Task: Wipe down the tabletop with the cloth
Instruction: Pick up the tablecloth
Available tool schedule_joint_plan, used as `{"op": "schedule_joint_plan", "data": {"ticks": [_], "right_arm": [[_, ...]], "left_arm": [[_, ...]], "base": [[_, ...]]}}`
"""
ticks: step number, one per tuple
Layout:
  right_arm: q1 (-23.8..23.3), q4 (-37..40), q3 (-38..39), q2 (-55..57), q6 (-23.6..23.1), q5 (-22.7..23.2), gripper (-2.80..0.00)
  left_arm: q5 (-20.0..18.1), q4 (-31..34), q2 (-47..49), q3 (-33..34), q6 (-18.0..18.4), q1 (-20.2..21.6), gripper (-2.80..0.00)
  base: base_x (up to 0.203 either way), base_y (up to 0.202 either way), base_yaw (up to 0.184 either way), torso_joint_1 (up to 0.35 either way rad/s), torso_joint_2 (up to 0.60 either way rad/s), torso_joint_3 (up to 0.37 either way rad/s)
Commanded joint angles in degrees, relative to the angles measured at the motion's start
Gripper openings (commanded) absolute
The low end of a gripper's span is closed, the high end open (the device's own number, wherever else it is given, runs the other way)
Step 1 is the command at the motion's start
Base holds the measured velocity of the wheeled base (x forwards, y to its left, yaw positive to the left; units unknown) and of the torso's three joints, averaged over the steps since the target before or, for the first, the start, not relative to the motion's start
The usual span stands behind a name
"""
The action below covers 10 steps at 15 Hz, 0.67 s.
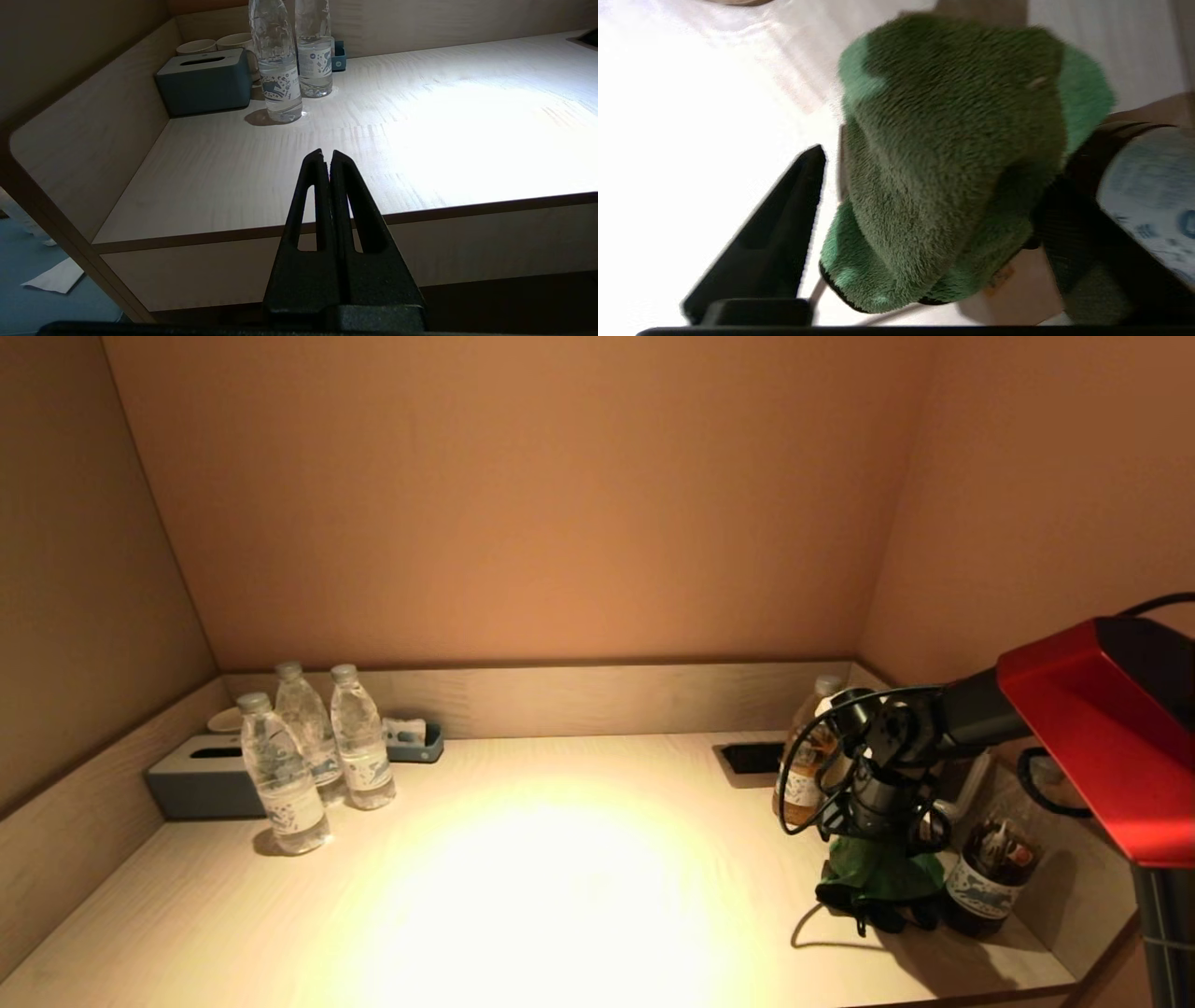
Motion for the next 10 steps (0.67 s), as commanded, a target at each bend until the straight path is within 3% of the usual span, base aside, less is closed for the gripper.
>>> {"op": "schedule_joint_plan", "data": {"ticks": [1, 10], "right_arm": [[0.01, 0.06, 0.02, 0.79, 0.11, 2.4, -2.8], [0.12, -0.21, 0.97, -0.66, 0.48, 3.48, -2.8]], "left_arm": [[-0.01, 0.0, 0.04, -0.06, -0.06, 0.04, -2.8], [-0.01, 0.0, 0.04, -0.06, 0.03, 0.04, -2.8]], "base": [[0.0, 0.0, 0.0, 0.0, 0.0, 0.0], [0.0, 0.0, 0.0, 0.0, 0.0, 0.0]]}}
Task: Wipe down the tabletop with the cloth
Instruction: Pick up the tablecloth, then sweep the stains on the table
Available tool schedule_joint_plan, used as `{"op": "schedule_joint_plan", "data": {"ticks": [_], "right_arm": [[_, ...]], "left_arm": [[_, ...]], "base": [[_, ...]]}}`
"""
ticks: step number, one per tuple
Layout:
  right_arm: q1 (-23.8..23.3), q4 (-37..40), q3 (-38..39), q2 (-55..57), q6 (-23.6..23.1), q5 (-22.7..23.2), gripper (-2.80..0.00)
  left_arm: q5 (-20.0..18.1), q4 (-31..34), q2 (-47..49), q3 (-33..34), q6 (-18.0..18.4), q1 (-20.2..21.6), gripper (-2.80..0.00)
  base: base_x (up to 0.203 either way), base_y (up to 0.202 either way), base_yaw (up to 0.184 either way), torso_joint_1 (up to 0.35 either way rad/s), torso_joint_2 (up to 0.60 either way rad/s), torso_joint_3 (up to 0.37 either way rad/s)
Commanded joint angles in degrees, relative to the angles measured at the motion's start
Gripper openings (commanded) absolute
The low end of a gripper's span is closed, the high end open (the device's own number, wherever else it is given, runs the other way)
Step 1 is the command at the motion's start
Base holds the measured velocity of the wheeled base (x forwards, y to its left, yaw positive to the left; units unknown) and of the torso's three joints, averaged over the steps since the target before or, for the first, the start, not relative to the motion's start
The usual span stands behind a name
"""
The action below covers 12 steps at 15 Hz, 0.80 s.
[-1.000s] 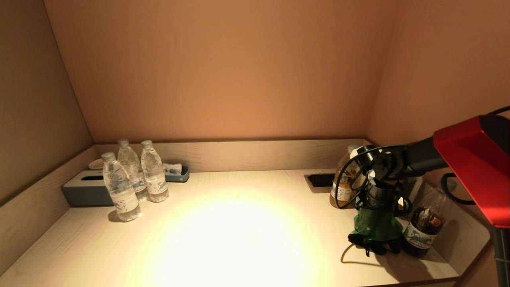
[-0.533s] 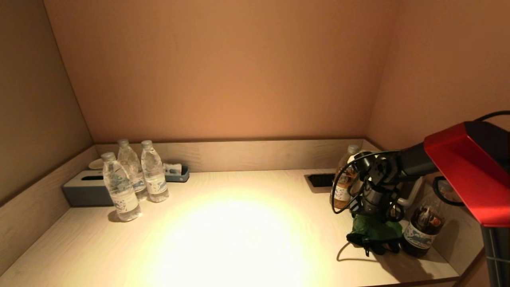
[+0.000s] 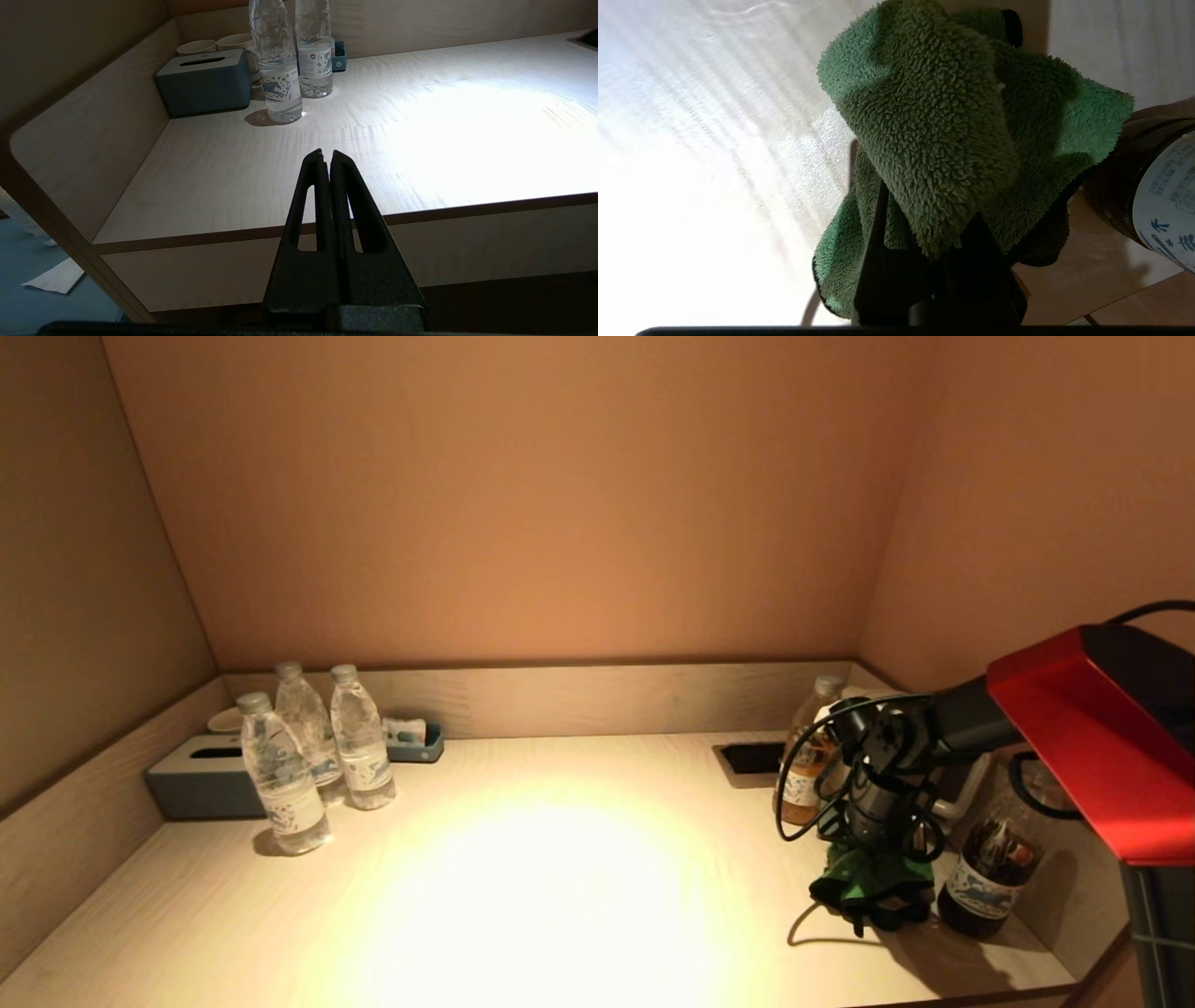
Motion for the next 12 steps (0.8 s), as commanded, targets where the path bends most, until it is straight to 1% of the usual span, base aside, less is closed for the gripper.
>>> {"op": "schedule_joint_plan", "data": {"ticks": [1, 4, 5, 7, 9, 10, 12], "right_arm": [[0.41, 0.0, 1.05, -3.38, 0.2, 1.29, -2.8], [2.67, 0.05, 1.86, -8.79, 0.14, 4.38, -2.8], [4.07, 0.06, 2.31, -11.44, 0.14, 5.3, -2.8], [9.13, 0.06, 3.12, -17.29, 0.13, 7.54, -2.8], [16.42, 0.12, 3.18, -18.84, 0.02, 8.44, -2.8], [18.91, 0.14, 2.97, -19.4, -0.06, 8.74, -2.8], [26.36, 0.31, 0.9, -18.67, -0.16, 8.85, -2.8]], "left_arm": [[0.0, 0.0, 0.04, 0.01, 0.07, 0.04, -2.8], [0.0, 0.0, 0.04, 0.1, -0.02, 0.04, -2.8], [0.0, 0.0, 0.04, 0.09, -0.01, 0.04, -2.8], [0.0, 0.0, 0.04, 0.02, 0.06, 0.04, -2.8], [0.0, 0.0, 0.04, 0.1, 0.07, 0.04, -2.8], [0.0, 0.0, 0.04, 0.02, 0.04, 0.04, -2.8], [0.0, 0.0, 0.04, 0.1, -0.02, 0.04, -2.8]], "base": [[0.0, 0.0, 0.0, 0.0, 0.0, 0.0], [0.0, 0.0, 0.0, 0.0, 0.0, 0.0], [0.0, 0.0, 0.0, 0.0, 0.0, 0.0], [0.0, 0.0, 0.0, 0.0, 0.0, 0.0], [0.0, 0.0, 0.0, 0.0, 0.0, 0.0], [0.0, 0.0, 0.0, 0.0, 0.0, 0.0], [0.0, 0.0, 0.0, 0.0, 0.0, 0.0]]}}
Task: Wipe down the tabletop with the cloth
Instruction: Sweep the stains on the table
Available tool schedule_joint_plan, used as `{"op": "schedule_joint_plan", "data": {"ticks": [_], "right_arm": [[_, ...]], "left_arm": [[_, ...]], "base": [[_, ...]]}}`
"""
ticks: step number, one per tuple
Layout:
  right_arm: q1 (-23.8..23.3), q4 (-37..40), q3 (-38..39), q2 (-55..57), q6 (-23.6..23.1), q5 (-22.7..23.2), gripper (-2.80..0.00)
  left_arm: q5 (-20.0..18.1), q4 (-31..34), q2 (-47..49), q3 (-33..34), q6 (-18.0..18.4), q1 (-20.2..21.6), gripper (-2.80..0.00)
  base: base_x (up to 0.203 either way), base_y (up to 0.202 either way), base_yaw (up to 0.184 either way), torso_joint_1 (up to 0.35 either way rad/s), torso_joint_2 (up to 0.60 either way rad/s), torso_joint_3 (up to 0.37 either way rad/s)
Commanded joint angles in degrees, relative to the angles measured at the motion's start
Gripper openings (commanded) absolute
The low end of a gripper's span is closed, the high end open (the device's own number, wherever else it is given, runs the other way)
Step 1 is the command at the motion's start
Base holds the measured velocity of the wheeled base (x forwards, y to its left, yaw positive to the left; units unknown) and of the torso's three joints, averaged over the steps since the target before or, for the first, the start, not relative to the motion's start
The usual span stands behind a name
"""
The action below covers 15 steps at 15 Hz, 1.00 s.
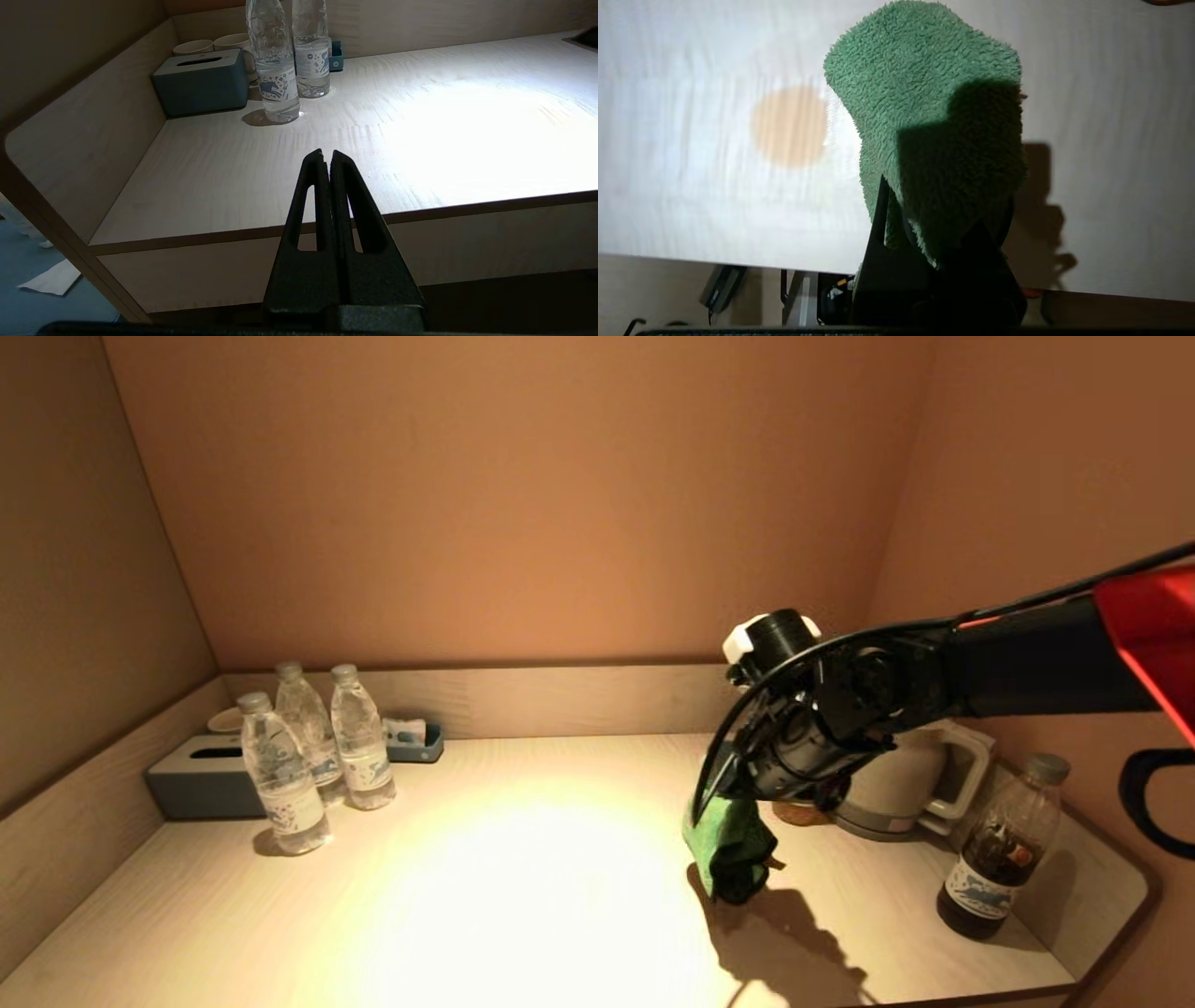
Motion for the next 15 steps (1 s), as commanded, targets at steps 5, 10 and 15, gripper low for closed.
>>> {"op": "schedule_joint_plan", "data": {"ticks": [5, 10, 15], "right_arm": [[14.45, 0.12, -6.77, 7.92, 0.11, -2.04, -2.8], [16.99, -0.04, -9.84, 15.27, -0.2, -4.44, -2.8], [17.4, 0.28, -16.68, 22.97, -0.24, -4.44, -2.8]], "left_arm": [[0.0, 0.0, 0.04, 0.02, 0.11, 0.06, -2.8], [0.0, 0.0, 0.04, -0.06, 0.11, 0.06, -2.8], [0.0, 0.0, 0.04, -0.06, 0.02, 0.06, -2.8]], "base": [[0.0, 0.0, 0.0, 0.0, 0.0, 0.0], [0.0, 0.0, 0.0, 0.0, 0.0, 0.0], [0.0, 0.0, 0.0, 0.0, 0.0, 0.0]]}}
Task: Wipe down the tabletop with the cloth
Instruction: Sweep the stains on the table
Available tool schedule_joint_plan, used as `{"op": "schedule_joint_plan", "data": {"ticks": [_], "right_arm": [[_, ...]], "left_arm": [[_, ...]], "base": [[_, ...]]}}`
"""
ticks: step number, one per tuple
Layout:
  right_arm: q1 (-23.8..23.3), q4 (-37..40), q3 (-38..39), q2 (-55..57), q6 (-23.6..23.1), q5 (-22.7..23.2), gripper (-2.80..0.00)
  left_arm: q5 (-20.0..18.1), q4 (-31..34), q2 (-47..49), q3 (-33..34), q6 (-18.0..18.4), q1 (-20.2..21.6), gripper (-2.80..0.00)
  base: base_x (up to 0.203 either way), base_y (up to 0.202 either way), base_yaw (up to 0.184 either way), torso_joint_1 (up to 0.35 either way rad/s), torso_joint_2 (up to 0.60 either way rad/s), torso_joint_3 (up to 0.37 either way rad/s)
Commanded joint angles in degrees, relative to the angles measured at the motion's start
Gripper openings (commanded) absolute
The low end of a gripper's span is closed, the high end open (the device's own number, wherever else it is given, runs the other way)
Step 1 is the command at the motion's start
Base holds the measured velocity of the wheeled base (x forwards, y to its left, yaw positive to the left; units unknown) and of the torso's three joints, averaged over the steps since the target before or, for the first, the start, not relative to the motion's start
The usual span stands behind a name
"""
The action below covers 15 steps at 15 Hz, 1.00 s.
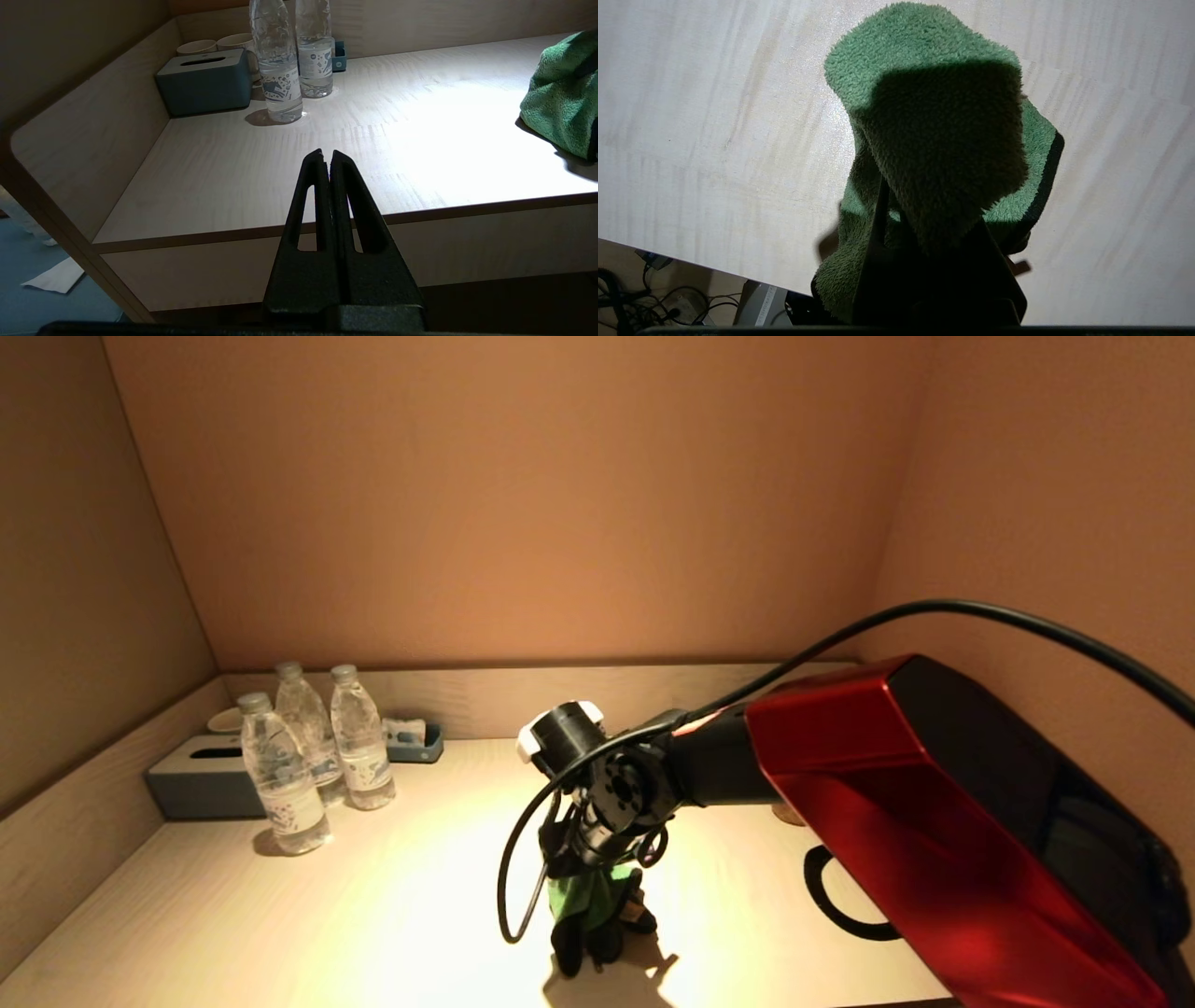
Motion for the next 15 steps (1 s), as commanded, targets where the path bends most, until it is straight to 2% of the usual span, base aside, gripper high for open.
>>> {"op": "schedule_joint_plan", "data": {"ticks": [1, 10, 14, 15], "right_arm": [[0.06, 0.13, -1.41, 3.33, 0.06, -0.06, -2.8], [0.5, -0.7, -12.06, 15.73, -0.28, -0.66, -2.8], [-2.25, -2.45, -12.36, 17.58, -0.4, -3.81, -2.8], [-4.89, -2.59, -12.35, 17.88, -0.17, -4.8, -2.8]], "left_arm": [[0.0, 0.0, 0.04, 0.02, 0.05, -0.01, -2.8], [0.0, 0.0, 0.04, 0.02, 0.05, -0.06, -2.8], [0.0, 0.0, 0.04, 0.02, 0.05, 0.02, -2.8], [0.0, 0.0, 0.04, 0.02, 0.06, 0.02, -2.8]], "base": [[0.0, 0.0, 0.0, 0.0, 0.0, 0.0], [0.0, 0.0, 0.0, 0.0, 0.0, 0.0], [0.0, 0.0, 0.0, 0.0, 0.0, 0.0], [0.0, 0.0, 0.0, 0.0, 0.0, 0.0]]}}
